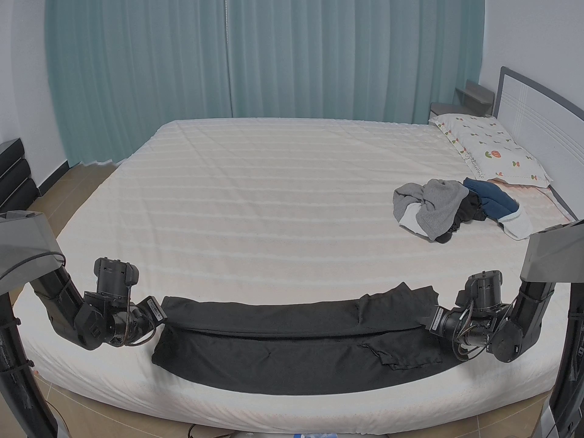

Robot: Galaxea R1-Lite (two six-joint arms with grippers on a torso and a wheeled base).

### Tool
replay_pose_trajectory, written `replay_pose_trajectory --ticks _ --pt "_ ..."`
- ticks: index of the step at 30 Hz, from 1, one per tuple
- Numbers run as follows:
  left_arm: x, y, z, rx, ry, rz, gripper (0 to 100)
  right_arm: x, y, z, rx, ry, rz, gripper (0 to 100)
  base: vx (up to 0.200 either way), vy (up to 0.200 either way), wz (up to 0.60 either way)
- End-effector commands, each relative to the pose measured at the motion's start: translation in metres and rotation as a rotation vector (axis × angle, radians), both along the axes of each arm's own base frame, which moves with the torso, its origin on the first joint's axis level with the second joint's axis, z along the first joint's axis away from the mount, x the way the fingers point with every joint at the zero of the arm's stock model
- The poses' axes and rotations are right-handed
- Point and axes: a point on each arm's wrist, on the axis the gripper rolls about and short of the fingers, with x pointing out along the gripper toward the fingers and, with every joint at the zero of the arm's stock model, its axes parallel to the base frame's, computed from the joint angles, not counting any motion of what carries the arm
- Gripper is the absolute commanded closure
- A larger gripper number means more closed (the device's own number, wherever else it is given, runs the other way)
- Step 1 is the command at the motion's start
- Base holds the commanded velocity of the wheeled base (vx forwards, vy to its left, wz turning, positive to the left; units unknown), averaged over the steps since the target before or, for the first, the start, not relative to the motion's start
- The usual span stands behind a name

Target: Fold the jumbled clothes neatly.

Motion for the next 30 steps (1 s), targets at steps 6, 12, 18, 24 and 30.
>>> replay_pose_trajectory --ticks 6,12,18,24,30 --pt "-0.008 -0.004 -0.011 0.004 0.05 -0.018 100 -0.007 -0.001 -0.006 -0.024 0.029 0.014 100 0.0 0.0 0.0" --pt "-0.008 -0.006 -0.014 0.005 0.061 -0.024 0 -0.007 0.001 -0.008 -0.024 0.02 0.024 0 0.0 0.0 0.0" --pt "-0.008 -0.006 -0.013 0.005 0.057 -0.02 0 -0.006 0.002 0.002 -0.013 -0.016 0.023 0 0.0 0.0 0.0" --pt "-0.003 0.004 -0.005 -0.006 0.021 0.022 0 -0.002 -0.005 0.021 0.008 -0.078 -0.008 0 0.0 0.0 0.0" --pt "0.011 0.01 0.004 -0.023 -0.034 0.043 0 0.01 -0.016 0.027 0.039 -0.113 -0.02 0 0.0 0.0 0.0"
